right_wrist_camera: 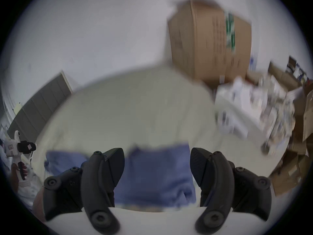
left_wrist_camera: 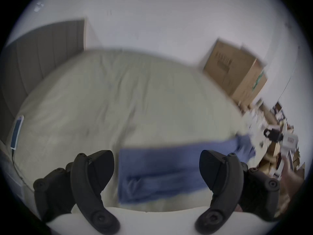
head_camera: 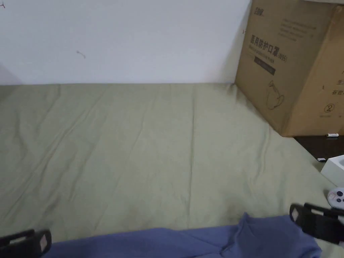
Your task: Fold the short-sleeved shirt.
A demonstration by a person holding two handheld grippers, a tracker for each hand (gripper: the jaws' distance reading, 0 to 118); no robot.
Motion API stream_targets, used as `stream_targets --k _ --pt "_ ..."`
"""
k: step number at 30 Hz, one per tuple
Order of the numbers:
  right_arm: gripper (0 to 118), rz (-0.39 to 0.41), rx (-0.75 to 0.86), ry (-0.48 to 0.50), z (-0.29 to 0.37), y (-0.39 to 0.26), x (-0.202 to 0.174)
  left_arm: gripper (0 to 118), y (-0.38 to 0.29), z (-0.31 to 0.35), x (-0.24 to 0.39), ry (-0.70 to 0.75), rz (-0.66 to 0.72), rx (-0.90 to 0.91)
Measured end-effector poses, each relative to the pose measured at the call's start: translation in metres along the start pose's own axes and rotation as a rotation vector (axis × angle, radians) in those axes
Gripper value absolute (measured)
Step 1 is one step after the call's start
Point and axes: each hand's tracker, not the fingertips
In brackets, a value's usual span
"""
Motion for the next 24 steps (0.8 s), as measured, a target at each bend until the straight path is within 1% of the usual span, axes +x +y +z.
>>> stream_targets --k 2,3,4,5,6,7,8,9,10,11,13,16,17,19,20,21,23,24 --pt "85 -0.006 0.357 -0.012 0.035 0.001 -0.027 107 0.003 0.026 0.024 0.005 0.016 0.265" --pt "85 0.002 0.480 -0.031 0.046 -0.005 -0.040 106 -0.001 0.035 0.036 0.026 0.007 0.383" --pt "85 0.045 0.608 -0.040 0.050 -0.013 -0.054 106 -0.007 0.042 0.048 0.062 -0.019 0.499" --pt "85 0.086 0.713 -0.092 0.050 -0.022 -0.069 105 -0.014 0.047 0.060 0.111 -0.045 0.592" --pt "84 0.121 0.709 -0.140 0.045 -0.027 -0.081 102 -0.020 0.049 0.068 0.146 -0.062 0.642" --pt "82 0.135 0.627 -0.203 0.038 -0.030 -0.088 93 -0.023 0.049 0.077 0.171 -0.078 0.675" --pt "68 0.140 0.557 -0.185 0.034 -0.033 -0.096 61 -0.025 0.049 0.084 0.184 -0.093 0.671" --pt "32 0.136 0.545 -0.112 0.032 -0.038 -0.098 21 -0.027 0.047 0.090 0.200 -0.110 0.650" --pt "0 0.125 0.524 -0.056 0.031 -0.041 -0.100 0 -0.033 0.037 0.086 0.256 -0.139 0.608" --pt "0 0.128 0.515 -0.075 0.027 -0.044 -0.103 0 -0.037 0.027 0.088 0.287 -0.158 0.604" --pt "0 0.118 0.500 -0.059 0.025 -0.049 -0.108 0 -0.039 0.030 0.086 0.177 -0.158 0.574" --pt "0 0.111 0.479 -0.045 0.027 -0.045 -0.107 0 -0.035 0.034 0.087 0.233 -0.171 0.561" --pt "0 0.112 0.471 -0.040 0.028 -0.042 -0.107 0 -0.029 0.035 0.082 0.226 -0.166 0.550" --pt "0 0.113 0.460 -0.026 0.033 -0.034 -0.103 0 -0.016 0.043 0.066 0.140 -0.105 0.464" --pt "0 0.112 0.457 -0.019 0.035 -0.031 -0.102 0 -0.001 0.040 0.049 0.068 -0.062 0.366" --pt "0 0.105 0.454 -0.013 0.037 -0.029 -0.100 0 0.012 0.035 0.031 -0.019 0.019 0.238" --pt "0 0.076 0.427 0.015 0.042 -0.022 -0.094 0 0.033 0.024 -0.012 -0.165 0.275 -0.012" --pt "0 0.060 0.409 0.025 0.042 -0.022 -0.092 0 0.035 0.014 -0.038 -0.268 0.403 -0.110"
